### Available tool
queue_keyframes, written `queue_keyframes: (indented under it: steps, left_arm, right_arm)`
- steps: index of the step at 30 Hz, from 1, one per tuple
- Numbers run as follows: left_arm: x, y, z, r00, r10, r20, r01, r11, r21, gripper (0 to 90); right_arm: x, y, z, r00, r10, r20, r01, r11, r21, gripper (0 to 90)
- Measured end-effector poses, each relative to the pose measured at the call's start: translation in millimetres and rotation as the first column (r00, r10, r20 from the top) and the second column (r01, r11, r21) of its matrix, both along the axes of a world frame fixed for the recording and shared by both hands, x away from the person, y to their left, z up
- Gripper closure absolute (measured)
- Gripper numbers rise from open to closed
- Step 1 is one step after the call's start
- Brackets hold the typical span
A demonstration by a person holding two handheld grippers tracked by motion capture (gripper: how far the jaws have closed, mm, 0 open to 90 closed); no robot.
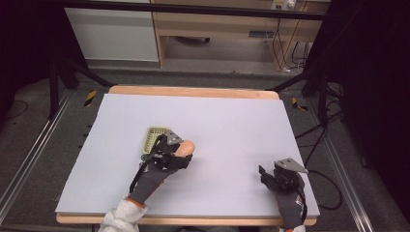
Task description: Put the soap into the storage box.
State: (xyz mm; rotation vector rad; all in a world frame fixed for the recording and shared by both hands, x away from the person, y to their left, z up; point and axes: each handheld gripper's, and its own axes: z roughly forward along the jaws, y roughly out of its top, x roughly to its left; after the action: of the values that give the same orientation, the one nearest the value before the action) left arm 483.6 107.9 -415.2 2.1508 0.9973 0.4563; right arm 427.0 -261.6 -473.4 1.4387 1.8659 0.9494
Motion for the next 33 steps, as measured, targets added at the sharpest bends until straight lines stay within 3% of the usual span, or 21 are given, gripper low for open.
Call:
queue_keyframes:
  steps: [12, 19, 27, 33]
  left_arm:
    - [1.7, 32.2, 3.9, 0.9967, 0.081, 0.007, -0.08, 0.9964, -0.028, 31.6]
    - [3.2, 42.5, 7.0, 0.9943, 0.105, 0.016, -0.105, 0.9942, -0.025, 31.6]
    - [8.1, 55.3, 9.1, 0.9888, 0.148, 0.023, -0.147, 0.9886, -0.035, 31.6]
    - [15.6, 67.1, 9.7, 0.9806, 0.194, 0.028, -0.193, 0.9804, -0.039, 31.6]
  right_arm:
    - [0.0, 0.6, 0.0, 1.0, 0.002, 0.001, -0.002, 1.0, -0.005, 37.2]
    - [-0.4, 1.0, 0.3, 1.0, 0.005, 0.004, -0.005, 1.0, -0.009, 37.2]
    - [-0.3, 1.1, 0.4, 1.0, 0.005, 0.002, -0.005, 1.0, -0.01, 37.2]
    - [-0.2, 1.3, 0.6, 1.0, 0.009, 0.004, -0.009, 1.0, -0.009, 37.2]
